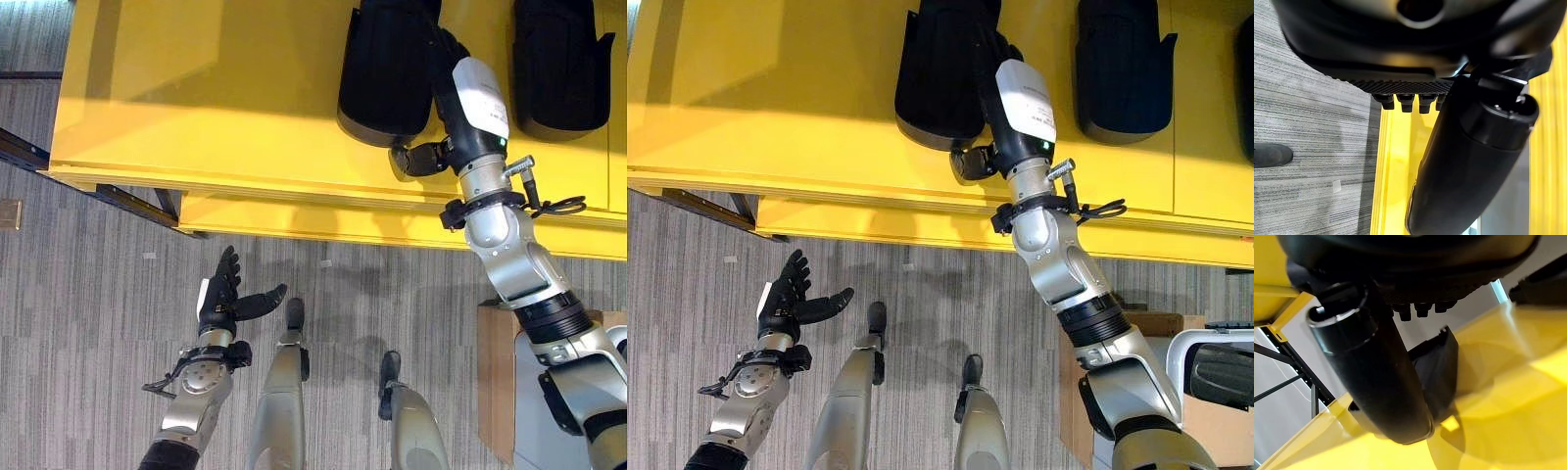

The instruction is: Move parts from the plastic box to the shelf.

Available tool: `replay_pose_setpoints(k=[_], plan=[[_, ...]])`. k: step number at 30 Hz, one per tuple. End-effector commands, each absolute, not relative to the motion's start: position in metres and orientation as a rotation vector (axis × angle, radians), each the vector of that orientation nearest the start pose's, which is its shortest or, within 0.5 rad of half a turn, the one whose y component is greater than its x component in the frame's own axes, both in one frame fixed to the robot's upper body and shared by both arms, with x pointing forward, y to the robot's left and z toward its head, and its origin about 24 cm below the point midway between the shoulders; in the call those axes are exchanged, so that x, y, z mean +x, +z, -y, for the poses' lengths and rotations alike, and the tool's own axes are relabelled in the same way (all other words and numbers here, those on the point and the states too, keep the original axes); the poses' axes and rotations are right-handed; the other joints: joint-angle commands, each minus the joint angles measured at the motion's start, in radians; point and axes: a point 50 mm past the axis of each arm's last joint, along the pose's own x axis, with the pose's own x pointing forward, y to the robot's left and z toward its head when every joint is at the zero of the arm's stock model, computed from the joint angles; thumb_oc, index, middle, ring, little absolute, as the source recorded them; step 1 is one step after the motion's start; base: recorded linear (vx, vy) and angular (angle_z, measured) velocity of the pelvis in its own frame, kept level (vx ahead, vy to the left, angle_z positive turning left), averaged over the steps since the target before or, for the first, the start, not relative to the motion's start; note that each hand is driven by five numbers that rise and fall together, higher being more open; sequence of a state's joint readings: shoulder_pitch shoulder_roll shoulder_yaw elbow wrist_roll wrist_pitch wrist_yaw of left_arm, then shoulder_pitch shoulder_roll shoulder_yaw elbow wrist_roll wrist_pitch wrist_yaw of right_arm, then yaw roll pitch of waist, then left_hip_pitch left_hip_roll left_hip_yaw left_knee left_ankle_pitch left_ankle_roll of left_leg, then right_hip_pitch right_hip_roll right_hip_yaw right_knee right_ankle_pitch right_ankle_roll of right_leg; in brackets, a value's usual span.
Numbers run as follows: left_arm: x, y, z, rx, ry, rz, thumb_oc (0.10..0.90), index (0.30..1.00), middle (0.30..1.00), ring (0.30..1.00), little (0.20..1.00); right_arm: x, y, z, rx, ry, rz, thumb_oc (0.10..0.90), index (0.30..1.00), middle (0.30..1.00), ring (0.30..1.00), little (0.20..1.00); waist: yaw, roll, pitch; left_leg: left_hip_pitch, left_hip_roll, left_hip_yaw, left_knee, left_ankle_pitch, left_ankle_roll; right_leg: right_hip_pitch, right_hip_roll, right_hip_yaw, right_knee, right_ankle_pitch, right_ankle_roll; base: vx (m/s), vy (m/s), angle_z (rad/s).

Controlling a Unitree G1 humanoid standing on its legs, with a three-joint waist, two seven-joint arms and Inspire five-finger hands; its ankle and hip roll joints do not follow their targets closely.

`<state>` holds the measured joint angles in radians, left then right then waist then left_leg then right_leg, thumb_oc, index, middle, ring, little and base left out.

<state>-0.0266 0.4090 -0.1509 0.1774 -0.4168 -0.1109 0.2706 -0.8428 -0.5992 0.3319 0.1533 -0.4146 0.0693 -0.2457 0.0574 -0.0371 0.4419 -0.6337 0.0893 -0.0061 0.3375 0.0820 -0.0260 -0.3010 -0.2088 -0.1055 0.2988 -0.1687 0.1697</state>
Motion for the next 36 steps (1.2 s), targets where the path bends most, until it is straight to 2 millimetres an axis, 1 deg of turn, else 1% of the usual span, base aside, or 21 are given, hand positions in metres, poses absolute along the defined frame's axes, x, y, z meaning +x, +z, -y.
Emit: replay_pose_setpoints(k=[1,5,8,9,10,11,14,17,23,25,28,29,36], plan=[[0.251,0.055,-0.219,0.039,0.167,0.092,0.900,1.000,1.000,1.000,1.000,0.324,0.334,0.145,-1.054,-0.267,1.040,0.900,1.000,1.000,1.000,1.000,-0.001,0.003,-0.078,-0.005,0.122,-0.015,0.108,-0.130,-0.076,0.006,-0.025,-0.002,0.017,0.006,-0.040,0.00,0.000,0.00],[0.251,0.054,-0.220,0.036,0.171,0.091,0.900,1.000,1.000,1.000,1.000,0.325,0.339,0.143,-1.082,-0.260,1.045,0.900,1.000,1.000,1.000,1.000,0.002,0.001,-0.077,-0.002,0.122,-0.015,0.112,-0.138,-0.077,0.009,-0.026,-0.003,0.019,-0.002,-0.040,0.00,0.000,0.00],[0.251,0.055,-0.221,0.037,0.172,0.092,0.900,1.000,1.000,1.000,1.000,0.326,0.339,0.141,-1.098,-0.248,1.043,0.900,1.000,1.000,1.000,1.000,0.003,0.002,-0.077,-0.005,0.120,-0.016,0.112,-0.136,-0.078,0.010,-0.027,-0.004,0.019,-0.003,-0.041,0.00,0.000,0.00],[0.251,0.055,-0.222,0.036,0.177,0.093,0.900,1.000,1.000,1.000,1.000,0.326,0.340,0.141,-1.105,-0.245,1.044,0.900,1.000,1.000,1.000,1.000,0.004,0.002,-0.077,-0.010,0.119,-0.018,0.109,-0.128,-0.077,0.007,-0.026,-0.005,0.019,0.003,-0.042,0.00,0.000,0.00],[0.251,0.055,-0.222,0.032,0.178,0.093,0.900,1.000,1.000,1.000,1.000,0.328,0.338,0.139,-1.100,-0.233,1.035,0.900,1.000,1.000,1.000,1.000,0.007,0.001,-0.074,-0.010,0.117,-0.019,0.115,-0.135,-0.078,0.008,-0.025,-0.006,0.023,-0.003,-0.043,0.00,0.000,0.00],[0.251,0.055,-0.222,0.032,0.178,0.094,0.900,1.000,1.000,1.000,1.000,0.328,0.338,0.139,-1.100,-0.234,1.036,0.900,1.000,1.000,1.000,1.000,0.006,0.002,-0.074,-0.013,0.117,-0.019,0.111,-0.128,-0.076,0.005,-0.025,-0.006,0.020,0.003,-0.043,0.00,0.000,0.00],[0.251,0.056,-0.222,0.034,0.179,0.096,0.900,1.000,1.000,1.000,1.000,0.330,0.336,0.138,-1.102,-0.224,1.025,0.900,1.000,1.000,1.000,1.000,0.009,0.003,-0.070,-0.012,0.116,-0.021,0.114,-0.135,-0.076,0.007,-0.025,-0.005,0.023,-0.002,-0.043,0.00,0.000,0.00],[0.251,0.056,-0.222,0.038,0.177,0.096,0.900,1.000,1.000,1.000,1.000,0.331,0.335,0.138,-1.109,-0.224,1.017,0.900,1.000,1.000,1.000,1.000,0.009,0.004,-0.071,-0.016,0.116,-0.022,0.112,-0.127,-0.074,0.003,-0.026,-0.006,0.023,0.004,-0.043,0.00,0.000,0.00],[0.252,0.055,-0.223,0.033,0.182,0.093,0.900,1.000,1.000,1.000,1.000,0.336,0.333,0.142,-1.131,-0.233,0.984,0.900,1.000,1.000,1.000,1.000,0.010,0.006,-0.070,-0.017,0.116,-0.021,0.112,-0.128,-0.074,0.002,-0.026,-0.005,0.024,0.004,-0.044,0.00,0.000,0.00],[0.251,0.055,-0.223,0.034,0.184,0.091,0.900,1.000,1.000,1.000,1.000,0.337,0.332,0.142,-1.139,-0.234,0.976,0.900,1.000,1.000,1.000,1.000,0.010,0.005,-0.069,-0.014,0.116,-0.020,0.116,-0.136,-0.075,0.004,-0.027,-0.004,0.026,-0.002,-0.044,0.00,0.000,0.00],[0.252,0.056,-0.223,0.038,0.181,0.095,0.900,1.000,1.000,1.000,1.000,0.338,0.334,0.146,-1.165,-0.251,0.971,0.900,1.000,1.000,1.000,1.000,0.009,0.005,-0.070,-0.018,0.116,-0.020,0.113,-0.129,-0.074,0.000,-0.025,-0.004,0.024,0.003,-0.044,0.00,0.000,0.00],[0.251,0.055,-0.224,0.038,0.182,0.094,0.900,1.000,1.000,1.000,1.000,0.338,0.335,0.148,-1.171,-0.257,0.968,0.900,1.000,1.000,1.000,1.000,0.009,0.005,-0.069,-0.016,0.116,-0.019,0.118,-0.137,-0.075,0.002,-0.025,-0.004,0.028,-0.004,-0.044,0.00,0.000,0.00],[0.250,0.054,-0.225,0.034,0.185,0.087,0.900,1.000,1.000,1.000,1.000,0.337,0.341,0.151,-1.206,-0.281,0.977,0.900,1.000,1.000,1.000,1.000,0.008,0.006,-0.071,-0.017,0.116,-0.018,0.121,-0.138,-0.075,0.000,-0.024,0.000,0.030,-0.006,-0.045,0.00,0.000,0.00]])
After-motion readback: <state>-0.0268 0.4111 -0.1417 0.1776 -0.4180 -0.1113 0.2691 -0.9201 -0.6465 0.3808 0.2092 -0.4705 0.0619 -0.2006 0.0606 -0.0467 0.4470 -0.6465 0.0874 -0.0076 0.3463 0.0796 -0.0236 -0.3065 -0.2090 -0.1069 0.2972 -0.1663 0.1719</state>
